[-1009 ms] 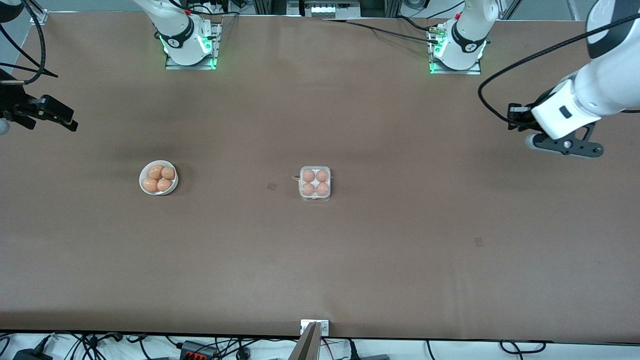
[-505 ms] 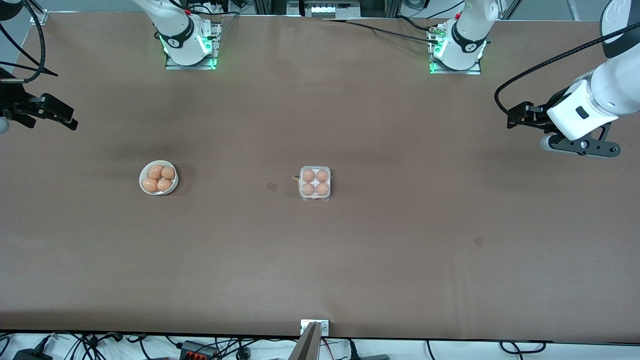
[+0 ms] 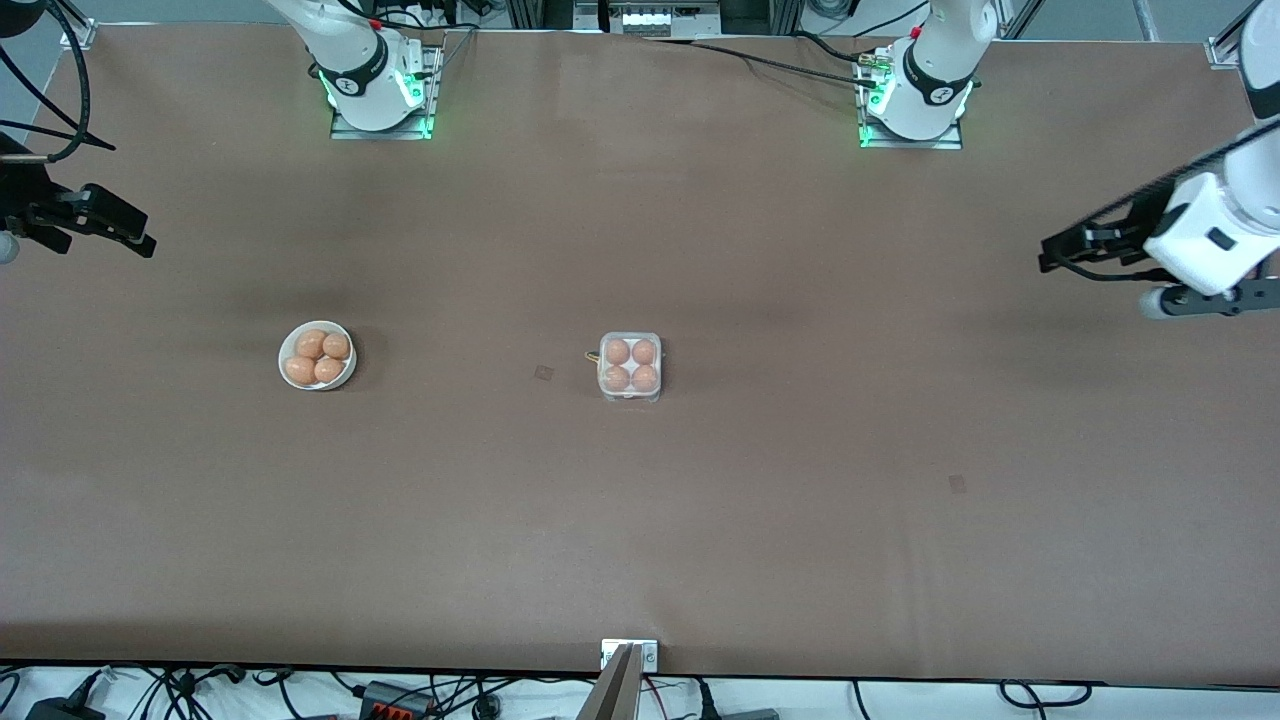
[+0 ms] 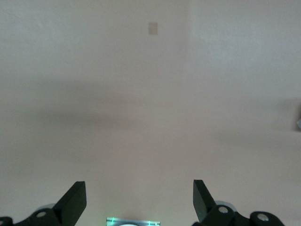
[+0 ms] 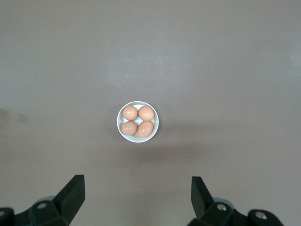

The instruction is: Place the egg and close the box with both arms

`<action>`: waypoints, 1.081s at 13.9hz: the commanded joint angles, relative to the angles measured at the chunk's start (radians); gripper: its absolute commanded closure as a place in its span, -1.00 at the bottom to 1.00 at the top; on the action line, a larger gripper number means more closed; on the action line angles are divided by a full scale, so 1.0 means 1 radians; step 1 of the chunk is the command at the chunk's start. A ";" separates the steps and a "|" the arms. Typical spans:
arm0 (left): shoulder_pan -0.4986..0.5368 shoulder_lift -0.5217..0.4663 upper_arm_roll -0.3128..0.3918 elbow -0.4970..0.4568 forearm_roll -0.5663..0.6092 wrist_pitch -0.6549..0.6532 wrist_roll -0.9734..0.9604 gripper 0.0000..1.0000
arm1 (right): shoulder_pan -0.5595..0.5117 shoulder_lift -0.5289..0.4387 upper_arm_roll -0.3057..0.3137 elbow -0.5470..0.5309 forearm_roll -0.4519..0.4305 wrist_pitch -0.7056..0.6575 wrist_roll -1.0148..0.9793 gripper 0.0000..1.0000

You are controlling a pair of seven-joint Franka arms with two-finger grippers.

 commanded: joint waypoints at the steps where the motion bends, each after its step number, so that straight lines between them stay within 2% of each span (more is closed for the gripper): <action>1: -0.031 -0.043 0.001 -0.020 -0.003 0.039 -0.033 -1.00 | 0.004 -0.027 -0.001 -0.024 -0.004 -0.008 0.008 -1.00; 4: -0.119 -0.062 0.097 -0.046 -0.001 0.042 -0.031 -1.00 | 0.004 -0.029 -0.001 -0.024 -0.006 -0.010 0.006 -1.00; 7: -0.139 -0.083 0.102 -0.064 0.001 0.042 -0.030 -1.00 | 0.004 -0.029 -0.001 -0.024 -0.006 -0.008 0.006 -1.00; 10: -0.141 -0.123 0.102 -0.123 0.001 0.070 -0.028 -1.00 | 0.004 -0.029 0.000 -0.024 -0.006 -0.008 0.006 -1.00; 15: -0.135 -0.118 0.100 -0.121 0.001 0.077 -0.028 -1.00 | 0.004 -0.029 -0.001 -0.024 -0.006 -0.008 0.008 -1.00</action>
